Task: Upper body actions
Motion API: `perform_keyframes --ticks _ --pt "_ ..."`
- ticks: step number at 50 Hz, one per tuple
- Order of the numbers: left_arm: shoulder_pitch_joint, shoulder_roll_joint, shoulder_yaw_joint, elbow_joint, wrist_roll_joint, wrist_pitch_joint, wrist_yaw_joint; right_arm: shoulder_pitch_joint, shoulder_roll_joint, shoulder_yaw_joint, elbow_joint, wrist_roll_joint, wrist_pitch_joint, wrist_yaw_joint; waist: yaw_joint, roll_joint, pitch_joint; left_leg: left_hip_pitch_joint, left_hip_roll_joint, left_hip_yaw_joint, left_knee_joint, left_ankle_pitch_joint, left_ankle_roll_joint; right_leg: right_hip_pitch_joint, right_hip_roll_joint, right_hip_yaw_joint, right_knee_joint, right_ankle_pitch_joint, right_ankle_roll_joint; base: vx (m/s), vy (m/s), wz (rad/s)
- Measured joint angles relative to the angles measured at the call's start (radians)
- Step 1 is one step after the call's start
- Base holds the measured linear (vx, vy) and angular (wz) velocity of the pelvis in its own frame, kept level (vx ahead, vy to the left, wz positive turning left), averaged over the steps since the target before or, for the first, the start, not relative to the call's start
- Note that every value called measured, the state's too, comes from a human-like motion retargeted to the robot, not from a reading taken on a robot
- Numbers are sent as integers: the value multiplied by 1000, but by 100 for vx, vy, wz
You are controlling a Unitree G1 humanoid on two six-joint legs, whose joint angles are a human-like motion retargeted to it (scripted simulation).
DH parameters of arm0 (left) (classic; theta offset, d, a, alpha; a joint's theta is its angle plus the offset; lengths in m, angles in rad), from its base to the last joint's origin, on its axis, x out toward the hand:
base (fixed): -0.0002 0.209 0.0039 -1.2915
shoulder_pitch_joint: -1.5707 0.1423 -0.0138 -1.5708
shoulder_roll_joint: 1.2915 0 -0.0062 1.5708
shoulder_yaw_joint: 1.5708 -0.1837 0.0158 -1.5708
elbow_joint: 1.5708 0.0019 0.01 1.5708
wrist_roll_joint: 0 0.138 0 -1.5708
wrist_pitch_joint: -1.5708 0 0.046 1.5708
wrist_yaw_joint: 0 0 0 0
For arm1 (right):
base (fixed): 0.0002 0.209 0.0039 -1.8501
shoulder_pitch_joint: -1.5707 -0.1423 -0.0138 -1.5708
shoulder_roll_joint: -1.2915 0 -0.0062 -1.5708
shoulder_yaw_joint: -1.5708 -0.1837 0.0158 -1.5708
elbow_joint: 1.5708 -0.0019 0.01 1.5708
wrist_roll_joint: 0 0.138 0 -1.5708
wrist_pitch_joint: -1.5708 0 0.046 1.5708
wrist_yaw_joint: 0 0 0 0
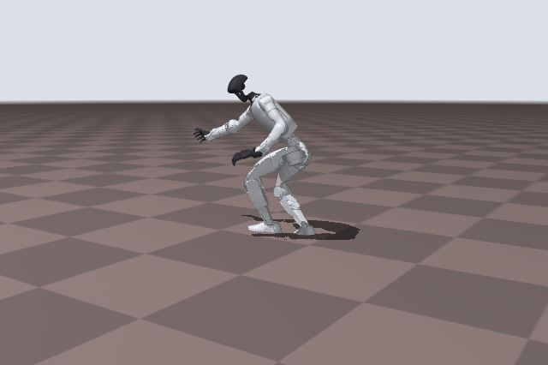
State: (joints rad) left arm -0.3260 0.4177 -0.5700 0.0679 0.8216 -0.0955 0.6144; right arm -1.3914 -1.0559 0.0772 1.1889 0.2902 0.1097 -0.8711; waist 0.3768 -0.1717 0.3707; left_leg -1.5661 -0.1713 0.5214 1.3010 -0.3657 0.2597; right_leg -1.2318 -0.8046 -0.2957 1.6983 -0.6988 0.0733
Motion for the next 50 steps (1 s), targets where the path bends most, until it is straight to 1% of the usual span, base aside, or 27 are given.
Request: perform_keyframes --ticks 5,12,20,28,31,36,38,40,45,50 --pt "-4 1 -7 -2 3 9 -2 -8 -2 9 3 13 23 -50 6 3 -2 -1 0 2 9 -13 -2 5 3 1 2 3 2 5 0 -3" --pt "-3 5 -10 -7 2 14 -1 -12 4 18 -15 -5 34 -100 4 9 -5 0 -1 0 11 -23 -1 1 6 4 -1 8 -2 0 0 0" --pt "-4 4 -13 -1 6 12 4 -9 0 16 -19 24 43 -56 1 11 -13 2 1 0 10 -28 -2 -1 -1 5 -2 9 -1 0 0 0" --pt "-8 -1 -19 9 11 10 4 -5 9 8 -13 -15 76 -27 4 6 -17 3 1 0 6 -23 -2 0 -3 5 -3 12 -1 0 0 0" --pt "-9 -6 -19 10 14 9 3 -3 23 -5 -19 16 46 30 6 6 -16 3 -1 0 5 -22 0 1 -3 4 -3 13 -1 0 0 0" --pt "-15 -7 -20 10 17 9 1 4 45 -30 -29 100 -59 199 8 4 -9 3 -3 -2 1 -16 2 4 -2 1 -5 17 2 0 0 0" --pt "-13 -8 -24 8 17 9 0 6 58 -37 -30 133 -80 259 10 4 -10 2 -5 -4 0 -13 2 5 -1 0 -6 20 5 0 0 0" --pt "-11 -8 -25 7 18 9 -1 6 69 -44 -32 152 -101 288 11 4 -11 2 -5 -7 -2 -10 2 6 -1 -3 -8 22 8 0 0 0" --pt "-12 -9 -28 9 20 13 -1 11 104 -51 -45 164 -131 303 9 0 -14 2 0 -15 -7 -3 2 3 1 -6 -12 30 12 -5 1 -9" --pt "-14 -10 -23 23 14 18 -4 47 155 -62 -97 123 -137 218 1 -7 -22 7 13 -27 -15 4 2 -9 15 -3 -21 50 12 -6 3 -24"
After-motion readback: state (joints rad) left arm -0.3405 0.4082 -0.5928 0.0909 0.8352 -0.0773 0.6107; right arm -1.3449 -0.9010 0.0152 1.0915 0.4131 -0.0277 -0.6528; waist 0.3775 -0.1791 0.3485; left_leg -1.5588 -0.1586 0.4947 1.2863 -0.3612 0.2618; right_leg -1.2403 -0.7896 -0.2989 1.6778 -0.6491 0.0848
